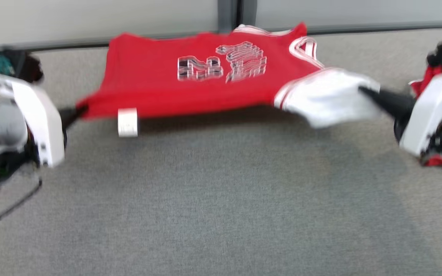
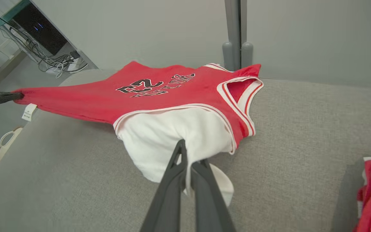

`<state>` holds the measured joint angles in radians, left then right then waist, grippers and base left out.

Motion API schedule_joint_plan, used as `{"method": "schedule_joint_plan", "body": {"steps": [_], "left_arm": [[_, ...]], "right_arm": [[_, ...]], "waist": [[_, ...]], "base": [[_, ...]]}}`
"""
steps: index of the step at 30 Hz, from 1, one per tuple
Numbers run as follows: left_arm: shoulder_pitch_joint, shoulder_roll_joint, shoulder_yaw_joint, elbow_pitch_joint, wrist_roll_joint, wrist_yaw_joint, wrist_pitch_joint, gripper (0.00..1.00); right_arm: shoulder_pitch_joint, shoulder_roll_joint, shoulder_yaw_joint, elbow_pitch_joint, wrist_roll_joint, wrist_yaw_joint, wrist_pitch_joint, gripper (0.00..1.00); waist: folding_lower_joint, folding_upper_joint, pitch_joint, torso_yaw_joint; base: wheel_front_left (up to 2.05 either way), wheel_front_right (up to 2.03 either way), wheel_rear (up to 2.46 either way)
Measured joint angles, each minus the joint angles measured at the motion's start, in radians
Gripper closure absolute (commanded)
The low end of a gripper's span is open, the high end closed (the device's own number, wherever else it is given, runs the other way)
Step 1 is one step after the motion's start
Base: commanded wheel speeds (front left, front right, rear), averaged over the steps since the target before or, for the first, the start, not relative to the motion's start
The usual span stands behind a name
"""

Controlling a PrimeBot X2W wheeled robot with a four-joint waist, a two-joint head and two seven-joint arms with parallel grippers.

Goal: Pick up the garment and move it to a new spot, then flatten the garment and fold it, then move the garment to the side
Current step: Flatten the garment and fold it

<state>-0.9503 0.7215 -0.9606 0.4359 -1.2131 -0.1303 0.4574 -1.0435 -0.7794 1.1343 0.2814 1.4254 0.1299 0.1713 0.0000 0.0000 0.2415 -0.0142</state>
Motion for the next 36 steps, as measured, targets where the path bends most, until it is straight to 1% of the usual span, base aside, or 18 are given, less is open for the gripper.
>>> {"method": "schedule_joint_plan", "body": {"steps": [3, 6, 10, 14, 18, 22, 25, 28, 30, 32, 36], "left_arm": [[0.079, 0.033, -0.022, -0.057, -0.04, 0.0, 0.028, 1.0], [0.162, 0.062, -0.047, -0.118, -0.08, 0.002, 0.063, 1.0], [0.246, 0.106, -0.074, -0.213, -0.114, 0.035, 0.097, 1.0], [0.325, 0.158, -0.101, -0.328, -0.145, 0.07, 0.13, 1.0], [0.394, 0.23, -0.127, -0.458, -0.181, 0.103, 0.17, 1.0], [0.431, 0.296, -0.137, -0.579, -0.211, 0.145, 0.196, 1.0], [0.432, 0.318, -0.132, -0.631, -0.223, 0.167, 0.212, 1.0], [0.41, 0.333, -0.116, -0.649, -0.234, 0.179, 0.237, 1.0], [0.385, 0.331, -0.11, -0.647, -0.234, 0.182, 0.263, 1.0], [0.356, 0.326, -0.104, -0.637, -0.234, 0.184, 0.29, 1.0], [0.303, 0.298, -0.092, -0.597, -0.271, 0.179, 0.357, 1.0]], "right_arm": [[0.062, -0.039, 0.026, -0.049, 0.028, 0.0, 0.037, 1.0], [0.133, -0.081, 0.063, -0.086, 0.066, 0.001, 0.105, 1.0], [0.206, -0.144, 0.097, -0.147, 0.104, 0.001, 0.196, 1.0], [0.278, -0.208, 0.115, -0.215, 0.126, 0.001, 0.251, 1.0], [0.339, -0.272, 0.125, -0.293, 0.145, 0.001, 0.269, 1.0], [0.38, -0.343, 0.131, -0.364, 0.154, 0.001, 0.282, 1.0], [0.383, -0.383, 0.13, -0.405, 0.161, 0.001, 0.277, 1.0], [0.37, -0.42, 0.12, -0.434, 0.16, 0.001, 0.289, 1.0], [0.337, -0.428, 0.103, -0.439, 0.16, 0.001, 0.305, 1.0], [0.306, -0.422, 0.09, -0.429, 0.164, 0.001, 0.323, 1.0], [0.248, -0.369, 0.073, -0.367, 0.187, 0.001, 0.358, 1.0]], "waist": [[0.0, 0.0, -0.049, -0.009], [0.0, 0.0, -0.093, -0.019], [0.0, 0.0, -0.139, -0.033], [0.0, 0.0, -0.162, -0.043], [-0.0001, 0.0, -0.167, -0.042], [0.0, 0.0, -0.161, -0.033], [0.0, 0.0, -0.15, -0.022], [0.0, 0.0, -0.129, -0.015], [0.0, 0.0, -0.112, -0.01], [0.0, 0.0, -0.095, -0.007], [0.0, 0.0, -0.064, 0.002]], "base": [[0.0, 0.0, 0.0], [0.0, 0.0, 0.0], [0.0, 0.0, 0.0], [0.0, 0.0, 0.0], [0.0, 0.0, 0.0], [0.0, 0.0, 0.0], [0.0, 0.0, 0.0], [0.0, 0.0, 0.0], [0.0, 0.0, 0.0], [0.0, 0.0, 0.0], [0.0, 0.0, 0.0]]}}
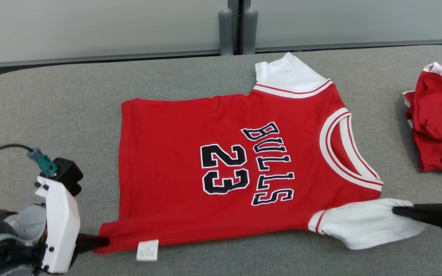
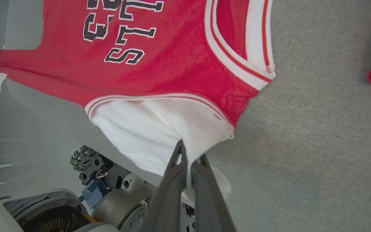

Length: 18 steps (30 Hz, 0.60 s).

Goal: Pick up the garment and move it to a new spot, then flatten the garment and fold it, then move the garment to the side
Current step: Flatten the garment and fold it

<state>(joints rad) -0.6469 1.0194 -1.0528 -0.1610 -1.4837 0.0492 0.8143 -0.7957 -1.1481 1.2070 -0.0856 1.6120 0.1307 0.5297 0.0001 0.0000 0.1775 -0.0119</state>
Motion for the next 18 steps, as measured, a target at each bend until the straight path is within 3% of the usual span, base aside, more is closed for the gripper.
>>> {"method": "schedule_joint_plan", "body": {"steps": [7, 18], "left_arm": [[-0.094, -0.067, 0.009, 0.098, -0.039, -0.013, 0.107, 1.0], [-0.212, -0.204, 0.017, 0.283, -0.047, -0.028, 0.179, 1.0]], "right_arm": [[-0.089, 0.111, 0.001, 0.159, 0.037, 0.0, 0.057, 1.0], [-0.207, 0.249, 0.014, 0.37, 0.075, 0.0, 0.074, 1.0]], "waist": [[-0.0001, 0.0, 0.047, 0.021], [-0.0001, 0.0, 0.113, 0.041]], "base": [[0.0, 0.0, 0.0], [0.0, 0.0, 0.0]]}}
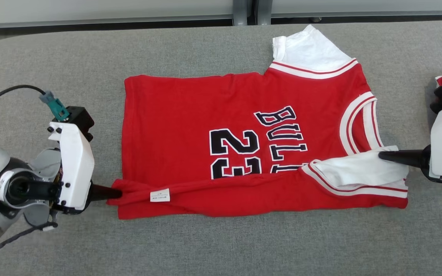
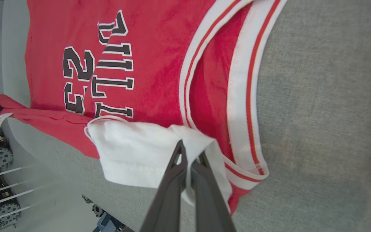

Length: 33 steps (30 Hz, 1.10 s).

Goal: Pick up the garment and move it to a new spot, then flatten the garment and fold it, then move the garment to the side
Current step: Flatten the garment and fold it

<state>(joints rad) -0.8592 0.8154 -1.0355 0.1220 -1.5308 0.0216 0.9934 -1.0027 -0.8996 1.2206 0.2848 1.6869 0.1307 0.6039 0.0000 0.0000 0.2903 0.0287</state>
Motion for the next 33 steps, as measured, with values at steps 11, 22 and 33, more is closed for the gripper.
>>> {"method": "schedule_joint_plan", "body": {"steps": [11, 22, 33], "left_arm": [[-0.04, -0.068, 0.039, 0.127, -0.043, -0.013, -0.009, 1.0], [-0.042, -0.1, 0.039, 0.219, -0.01, -0.041, -0.067, 0.0], [0.012, -0.078, 0.087, 0.216, 0.135, -0.109, -0.4, 0.0]], "right_arm": [[-0.052, 0.059, 0.014, 0.076, 0.012, 0.0, -0.038, 1.0], [-0.071, 0.107, 0.03, 0.139, 0.009, 0.0, -0.096, 0.0], [-0.001, 0.094, -0.022, 0.057, -0.038, 0.0, -0.419, 0.0]], "waist": [[0.0, 0.0, 0.028, -0.016], [0.0, 0.0, 0.01, -0.024], [0.0, 0.0, -0.096, -0.021]], "base": [[0.0, 0.0, 0.0], [0.0, 0.0, 0.0], [0.0, 0.0, 0.0]]}}
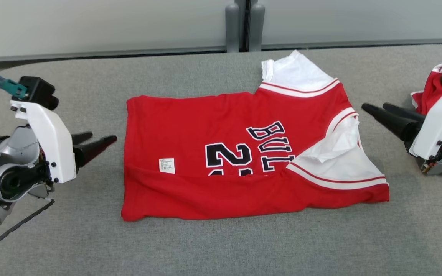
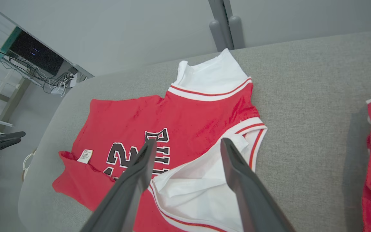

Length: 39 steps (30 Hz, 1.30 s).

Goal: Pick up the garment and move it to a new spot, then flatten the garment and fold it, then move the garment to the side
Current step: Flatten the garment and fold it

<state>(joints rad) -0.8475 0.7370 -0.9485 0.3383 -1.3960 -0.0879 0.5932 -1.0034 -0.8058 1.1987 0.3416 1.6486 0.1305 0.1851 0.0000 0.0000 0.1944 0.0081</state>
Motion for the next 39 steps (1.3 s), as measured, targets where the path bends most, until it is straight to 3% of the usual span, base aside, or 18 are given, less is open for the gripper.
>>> {"method": "schedule_joint_plan", "body": {"steps": [3, 7, 11, 18, 23, 27, 33, 39], "left_arm": [[0.034, 0.001, 0.034, -0.007, 0.069, 0.002, -0.188, 0.0], [0.108, -0.005, 0.058, -0.027, 0.136, 0.039, -0.381, 0.0], [0.186, -0.009, 0.064, -0.079, 0.212, 0.114, -0.548, 0.0], [0.362, -0.049, 0.092, -0.172, 0.305, 0.301, -0.814, 0.0], [0.5, -0.114, 0.154, -0.231, 0.36, 0.404, -0.852, 0.0], [0.607, -0.17, 0.267, -0.28, 0.481, 0.45, -0.857, 0.0], [0.749, -0.242, 0.352, -0.271, 0.576, 0.458, -0.857, 0.0], [0.771, -0.26, 0.309, -0.212, 0.59, 0.416, -0.798, 0.0]], "right_arm": [[0.035, -0.002, -0.031, -0.037, -0.056, 0.0, -0.175, 0.0], [0.107, 0.001, -0.051, -0.049, -0.146, 0.0, -0.383, 0.0], [0.186, 0.018, -0.116, -0.031, -0.225, 0.0, -0.443, 0.0], [0.446, 0.175, -0.531, -0.011, -0.549, 0.0, -0.447, 0.0], [0.675, 0.298, -0.713, -0.037, -0.718, 0.0, -0.447, 0.0], [0.783, 0.356, -0.797, -0.042, -0.82, 0.0, -0.447, 0.0], [0.83, 0.402, -0.859, -0.003, -0.919, 0.0, -0.446, 0.0], [0.805, 0.429, -0.86, 0.083, -0.96, 0.0, -0.349, 0.0]], "waist": [[0.0, 0.0, -0.032, 0.004], [0.0, 0.0, -0.073, 0.011], [0.0, 0.0, -0.104, 0.018], [0.0, 0.0, -0.129, 0.016], [0.0, 0.0, -0.146, 0.014], [0.0, 0.0, -0.153, 0.012], [0.0, 0.0, -0.157, -0.001], [0.0, 0.0, -0.153, -0.008]], "base": [[0.0, 0.0, 0.0], [0.0, 0.0, 0.0], [0.0, 0.0, 0.0], [0.0, 0.0, 0.0], [0.0, 0.0, 0.0], [0.0, 0.0, 0.0], [0.0, 0.0, 0.0], [0.0, 0.0, 0.0]]}}
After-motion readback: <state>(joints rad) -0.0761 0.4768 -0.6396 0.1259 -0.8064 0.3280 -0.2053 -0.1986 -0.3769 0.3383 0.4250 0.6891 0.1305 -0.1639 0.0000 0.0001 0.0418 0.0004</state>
